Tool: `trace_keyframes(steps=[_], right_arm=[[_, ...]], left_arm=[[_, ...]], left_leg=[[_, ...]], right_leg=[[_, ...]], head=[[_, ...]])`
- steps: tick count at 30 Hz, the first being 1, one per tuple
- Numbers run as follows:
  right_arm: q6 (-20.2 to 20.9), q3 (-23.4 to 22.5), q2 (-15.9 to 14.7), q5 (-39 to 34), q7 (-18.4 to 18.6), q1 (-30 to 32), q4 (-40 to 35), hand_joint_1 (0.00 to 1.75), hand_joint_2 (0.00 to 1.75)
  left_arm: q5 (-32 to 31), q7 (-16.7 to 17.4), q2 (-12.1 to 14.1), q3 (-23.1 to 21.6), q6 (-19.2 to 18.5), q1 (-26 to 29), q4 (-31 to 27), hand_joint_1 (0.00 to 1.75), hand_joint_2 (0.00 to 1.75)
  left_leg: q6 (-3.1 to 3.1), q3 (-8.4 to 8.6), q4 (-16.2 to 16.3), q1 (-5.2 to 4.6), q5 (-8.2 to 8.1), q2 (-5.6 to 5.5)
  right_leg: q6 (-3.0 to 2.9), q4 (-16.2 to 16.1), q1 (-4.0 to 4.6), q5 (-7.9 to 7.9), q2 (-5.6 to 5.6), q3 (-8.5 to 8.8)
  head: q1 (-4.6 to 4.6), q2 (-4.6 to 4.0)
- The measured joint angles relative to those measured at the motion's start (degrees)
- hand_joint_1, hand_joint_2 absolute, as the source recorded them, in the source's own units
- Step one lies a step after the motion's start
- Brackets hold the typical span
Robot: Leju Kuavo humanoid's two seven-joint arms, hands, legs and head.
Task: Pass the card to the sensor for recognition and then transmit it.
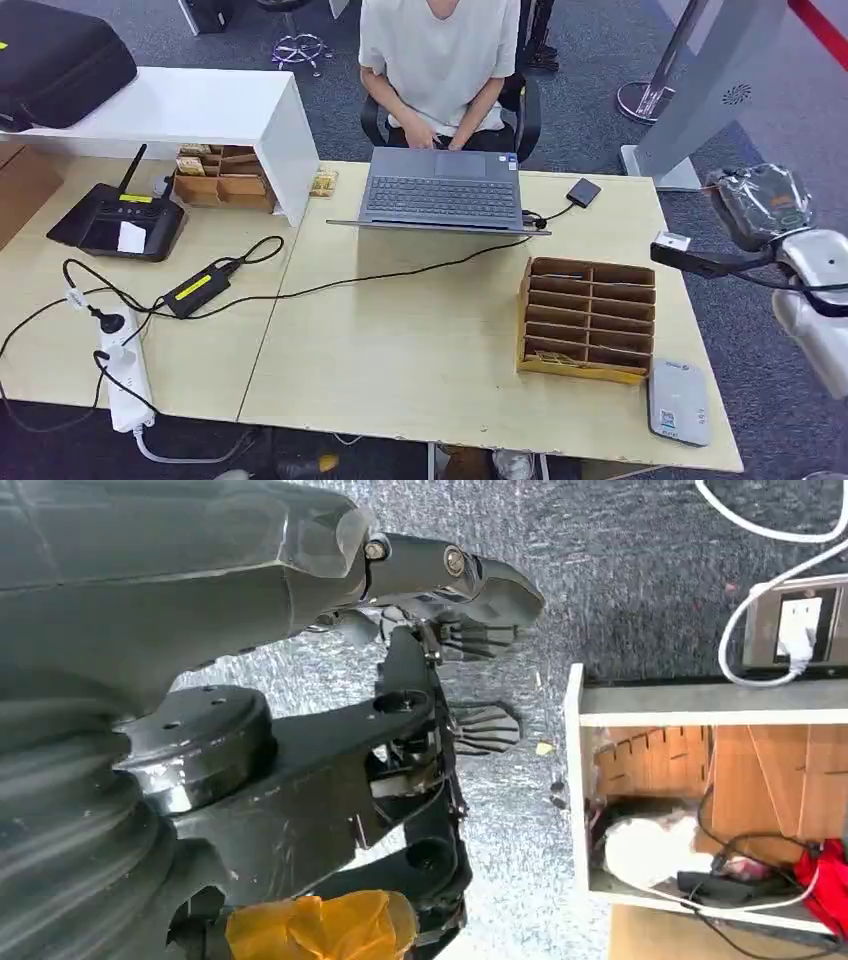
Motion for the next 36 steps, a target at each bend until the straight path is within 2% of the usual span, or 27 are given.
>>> trace_keyframes(steps=[4,6,9,14,24,29,36], right_arm=[[4.6,-0.3,-1.8,0.4,0.5,0.6,-2.6,1.75,1.75],[9.0,-0.3,-3.2,-0.7,0.4,1.2,-5.2,1.75,1.75],[15.2,-0.3,-5.9,-3.6,0.5,2.7,-10.8,1.75,1.75],[20.3,-0.3,-11.5,-7.4,1.3,6.4,-21.4,1.75,1.75],[22.9,-0.5,-20.3,-10.9,2.7,12.8,-34.8,1.75,1.75],[22.9,-0.5,-22.3,-11.0,2.9,14.3,-37.4,1.75,1.75],[22.9,-0.8,-23.4,-11.0,2.9,15.0,-38.9,1.75,1.75]], left_arm=[[0.1,0.0,0.4,0.6,-0.3,0.1,0.1,0.00,1.75],[0.1,0.0,0.5,1.0,-0.5,0.3,0.1,0.00,1.75],[0.2,-0.2,0.9,1.6,-0.6,0.9,0.2,0.00,1.75],[0.3,-1.3,1.7,2.6,-1.2,1.9,0.3,0.00,1.75],[0.3,-2.5,2.6,3.8,-1.7,3.4,0.3,0.00,1.75],[0.3,-2.6,2.7,4.0,-1.7,3.5,0.3,0.00,1.75],[0.3,-2.7,2.7,4.0,-1.7,3.6,0.3,0.00,1.75]], left_leg=[[0.00,0.00,0.0,0.00,0.00,0.00],[0.00,0.00,0.0,0.00,0.00,-0.01],[0.00,-0.01,0.0,0.00,0.00,-0.02],[0.05,-0.02,0.0,0.00,-0.06,-0.02],[0.04,-0.04,0.0,0.00,-0.07,-0.06],[0.04,-0.03,0.0,0.00,-0.06,-0.06],[0.04,-0.02,0.0,0.00,-0.06,-0.05]], right_leg=[[0.00,0.0,0.00,0.00,0.01,0.00],[0.00,0.0,0.00,0.00,-0.01,0.00],[0.00,0.0,0.00,0.00,-0.01,0.00],[0.04,0.0,0.00,-0.04,-0.01,-0.01],[0.05,0.0,0.00,-0.05,-0.05,0.01],[0.05,0.0,-0.01,-0.05,-0.06,0.01],[0.05,0.0,-0.01,-0.05,-0.05,0.01]], head=[[0.00,0.00],[0.00,0.00],[-0.02,0.00],[-0.02,0.00],[0.00,0.00],[0.00,0.00],[0.00,0.00]])
